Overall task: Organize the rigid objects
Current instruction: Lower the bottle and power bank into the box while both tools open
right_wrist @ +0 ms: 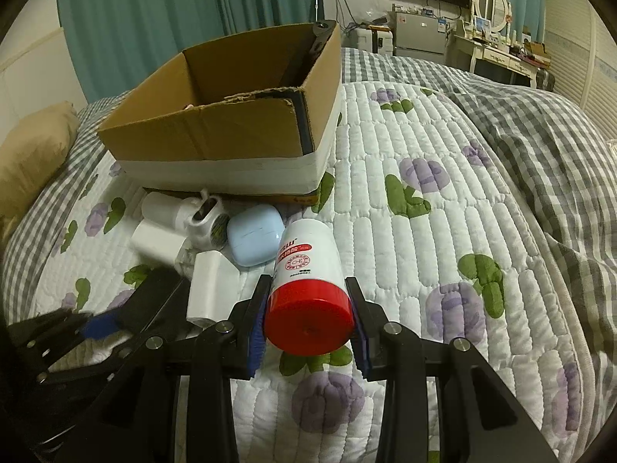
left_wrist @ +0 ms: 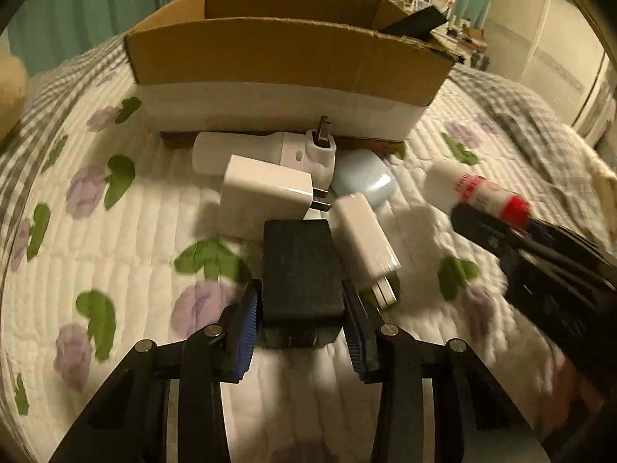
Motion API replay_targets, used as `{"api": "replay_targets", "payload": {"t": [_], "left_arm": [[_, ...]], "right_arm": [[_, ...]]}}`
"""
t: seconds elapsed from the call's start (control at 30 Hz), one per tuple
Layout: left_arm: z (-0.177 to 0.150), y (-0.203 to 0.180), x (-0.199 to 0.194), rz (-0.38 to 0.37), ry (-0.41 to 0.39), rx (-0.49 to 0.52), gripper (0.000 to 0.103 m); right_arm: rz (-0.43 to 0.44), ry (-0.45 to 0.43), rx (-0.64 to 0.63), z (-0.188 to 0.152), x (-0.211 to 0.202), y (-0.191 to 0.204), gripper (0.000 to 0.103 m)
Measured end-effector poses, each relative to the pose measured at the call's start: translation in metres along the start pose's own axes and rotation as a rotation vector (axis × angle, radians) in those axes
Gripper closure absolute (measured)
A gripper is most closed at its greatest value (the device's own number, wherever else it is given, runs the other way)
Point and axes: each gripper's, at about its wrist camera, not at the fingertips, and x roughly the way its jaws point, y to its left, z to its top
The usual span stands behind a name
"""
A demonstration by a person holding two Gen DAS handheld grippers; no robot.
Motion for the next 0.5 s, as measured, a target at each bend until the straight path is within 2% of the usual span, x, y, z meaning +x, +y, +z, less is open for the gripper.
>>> {"api": "replay_targets", "payload": {"t": [0.1, 0.23, 0.37, 0.5], "left_arm": [[0.004, -0.004, 0.005, 0.022, -0.005, 0.010, 0.063], [0.000, -0.002, -0.005, -0.009, -0.009, 0.002, 0.064], [-0.004, -0.001, -0.027, -0.046, -0.022, 0.025, 0.064], [0.001, -0.002, -0.060, -0.054, -0.092, 0.054, 0.064]], "right_arm": [[0.003, 0.001, 0.004, 0.000, 0.001, -0.001, 0.067], [0.008, -0.001, 0.004, -0.002, 0.001, -0.001, 0.067], [-0.002, -0.038, -0.009, -0.002, -0.015, 0.005, 0.067], [-0.025, -0.076, -0.044, -0.002, -0.039, 0.017, 0.067]]}}
